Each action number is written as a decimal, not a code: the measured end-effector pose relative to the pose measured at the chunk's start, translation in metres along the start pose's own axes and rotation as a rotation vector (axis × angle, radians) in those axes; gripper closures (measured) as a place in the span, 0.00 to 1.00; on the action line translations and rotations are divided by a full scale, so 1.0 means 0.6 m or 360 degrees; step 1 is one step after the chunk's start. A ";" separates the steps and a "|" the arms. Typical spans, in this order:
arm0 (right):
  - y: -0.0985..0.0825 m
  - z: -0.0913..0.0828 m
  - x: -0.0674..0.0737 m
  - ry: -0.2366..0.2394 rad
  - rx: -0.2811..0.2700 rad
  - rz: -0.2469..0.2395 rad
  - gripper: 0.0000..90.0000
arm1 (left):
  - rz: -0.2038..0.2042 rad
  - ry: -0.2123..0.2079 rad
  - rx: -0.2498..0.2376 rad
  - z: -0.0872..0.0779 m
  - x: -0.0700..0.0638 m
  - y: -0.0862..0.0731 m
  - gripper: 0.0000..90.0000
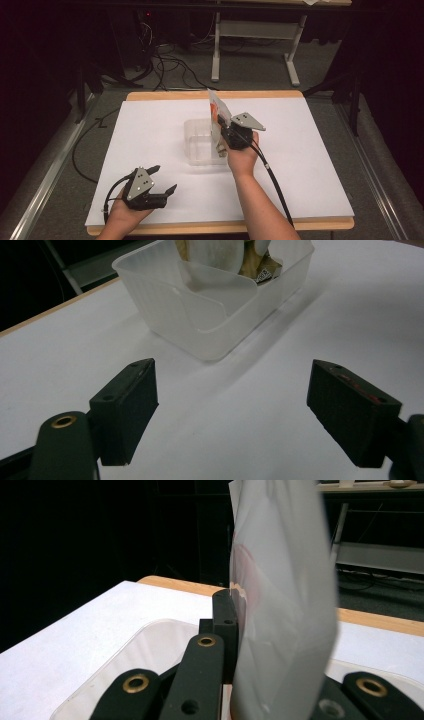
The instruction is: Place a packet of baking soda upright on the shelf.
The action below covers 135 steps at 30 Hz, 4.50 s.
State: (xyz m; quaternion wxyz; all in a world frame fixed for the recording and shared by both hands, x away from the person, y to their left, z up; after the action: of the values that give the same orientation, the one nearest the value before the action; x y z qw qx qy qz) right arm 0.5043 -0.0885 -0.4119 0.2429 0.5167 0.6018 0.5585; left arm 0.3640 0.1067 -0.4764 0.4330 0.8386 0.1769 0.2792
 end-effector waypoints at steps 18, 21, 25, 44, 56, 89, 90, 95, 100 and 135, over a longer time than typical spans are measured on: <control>-0.023 -0.002 0.005 0.0037 0.0043 0.0025 1.00 | 0.0003 0.0001 -0.0001 -0.002 0.000 0.000 0.23; -0.026 -0.002 0.004 0.0040 0.0049 0.0024 1.00 | 0.0004 0.0002 0.0000 -0.002 0.000 0.000 0.23; -0.031 -0.003 0.002 0.0038 0.0051 0.0025 1.00 | 0.0004 0.0006 -0.0002 -0.002 0.001 0.000 0.23; -0.078 -0.016 0.005 0.0046 0.0093 -0.0024 0.99 | 0.0008 0.0001 0.0000 0.000 -0.002 0.001 0.23; -0.082 -0.020 0.004 0.0042 0.0101 -0.0034 0.98 | 0.0008 0.0003 0.0001 0.000 -0.001 0.000 0.23; -0.061 -0.037 -0.001 0.0038 0.0184 -0.0087 0.40 | 0.0008 0.0002 0.0006 0.003 -0.002 0.000 0.23; -0.062 -0.040 0.000 0.0040 0.0187 -0.0096 0.40 | 0.0010 0.0001 0.0008 0.003 -0.002 -0.001 0.23; -0.068 -0.058 0.001 0.0066 0.0199 -0.0105 0.39 | 0.0004 0.0004 0.0004 0.003 -0.001 0.000 0.23; -0.078 -0.079 0.000 0.0074 0.0220 -0.0114 0.40 | 0.0002 0.0010 0.0009 0.002 0.002 -0.001 0.23; -0.136 -0.278 -0.215 -0.0104 0.0377 -0.0100 0.42 | -0.0160 0.0068 0.0097 0.011 0.026 -0.030 0.23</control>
State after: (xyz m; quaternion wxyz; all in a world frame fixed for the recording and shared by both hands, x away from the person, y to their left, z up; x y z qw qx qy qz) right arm 0.3755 -0.2614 -0.4808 0.2171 0.5407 0.6710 0.4585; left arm 0.3791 0.1210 -0.4895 0.4167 0.8353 0.2364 0.2696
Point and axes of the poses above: each handheld gripper's, and its own axes: z roughly forward along the jaws, y roughly out of its top, x roughly to its left, the point moved 10 cm from there along z, roughly forward along the jaws, and after that the axes turned 12 degrees about z, right-handed, at the moved point
